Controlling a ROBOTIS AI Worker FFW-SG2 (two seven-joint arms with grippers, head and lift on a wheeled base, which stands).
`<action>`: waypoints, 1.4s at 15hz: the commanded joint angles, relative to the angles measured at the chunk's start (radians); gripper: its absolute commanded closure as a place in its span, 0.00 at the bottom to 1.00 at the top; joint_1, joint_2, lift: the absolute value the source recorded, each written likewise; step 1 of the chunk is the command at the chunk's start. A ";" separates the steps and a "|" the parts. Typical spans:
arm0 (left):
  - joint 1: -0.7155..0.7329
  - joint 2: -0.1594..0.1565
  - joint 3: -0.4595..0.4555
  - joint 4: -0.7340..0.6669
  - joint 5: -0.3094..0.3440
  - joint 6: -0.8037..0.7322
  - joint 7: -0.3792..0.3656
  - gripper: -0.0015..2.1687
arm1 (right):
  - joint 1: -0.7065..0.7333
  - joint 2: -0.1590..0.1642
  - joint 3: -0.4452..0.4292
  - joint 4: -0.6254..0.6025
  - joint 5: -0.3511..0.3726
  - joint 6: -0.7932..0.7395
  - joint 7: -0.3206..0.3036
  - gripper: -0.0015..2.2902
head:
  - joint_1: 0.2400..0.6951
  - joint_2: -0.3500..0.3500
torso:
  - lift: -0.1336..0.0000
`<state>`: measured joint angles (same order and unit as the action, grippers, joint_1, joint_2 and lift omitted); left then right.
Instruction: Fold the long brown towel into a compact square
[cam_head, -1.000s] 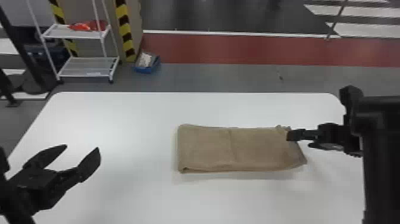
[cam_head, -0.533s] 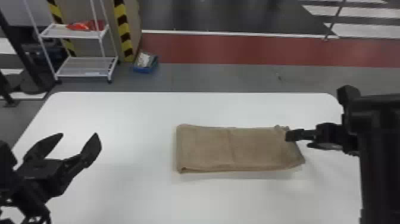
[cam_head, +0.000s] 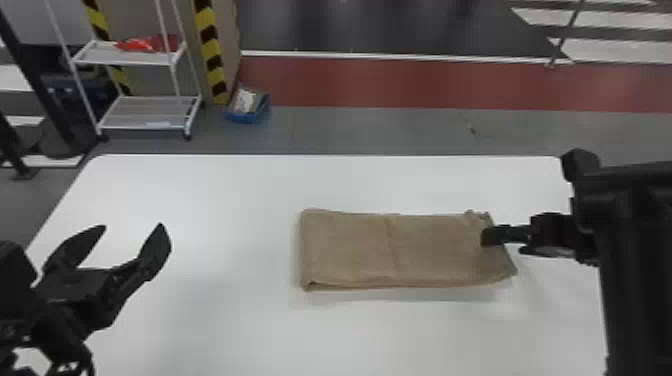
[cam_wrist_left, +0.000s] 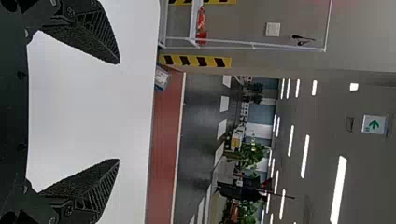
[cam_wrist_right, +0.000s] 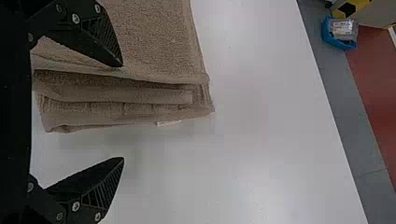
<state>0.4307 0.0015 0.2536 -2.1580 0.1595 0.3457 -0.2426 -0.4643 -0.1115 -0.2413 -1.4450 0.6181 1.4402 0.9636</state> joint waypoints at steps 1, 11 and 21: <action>0.008 -0.004 0.007 0.000 0.000 -0.003 -0.004 0.07 | 0.003 0.006 0.011 0.020 0.003 -0.023 -0.011 0.10 | 1.00 0.43 | 0.07; 0.026 -0.004 0.019 0.001 -0.002 -0.003 -0.020 0.07 | 0.006 0.024 -0.046 0.017 -0.040 -0.026 -0.011 0.80 | 1.00 0.46 | 0.07; 0.031 -0.004 0.026 0.000 -0.006 -0.003 -0.029 0.07 | 0.174 -0.068 -0.323 -0.469 -0.383 0.132 0.098 0.80 | 1.00 0.44 | 0.07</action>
<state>0.4613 0.0015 0.2793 -2.1584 0.1534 0.3429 -0.2715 -0.3278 -0.1417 -0.5149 -1.8557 0.3017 1.5669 1.0625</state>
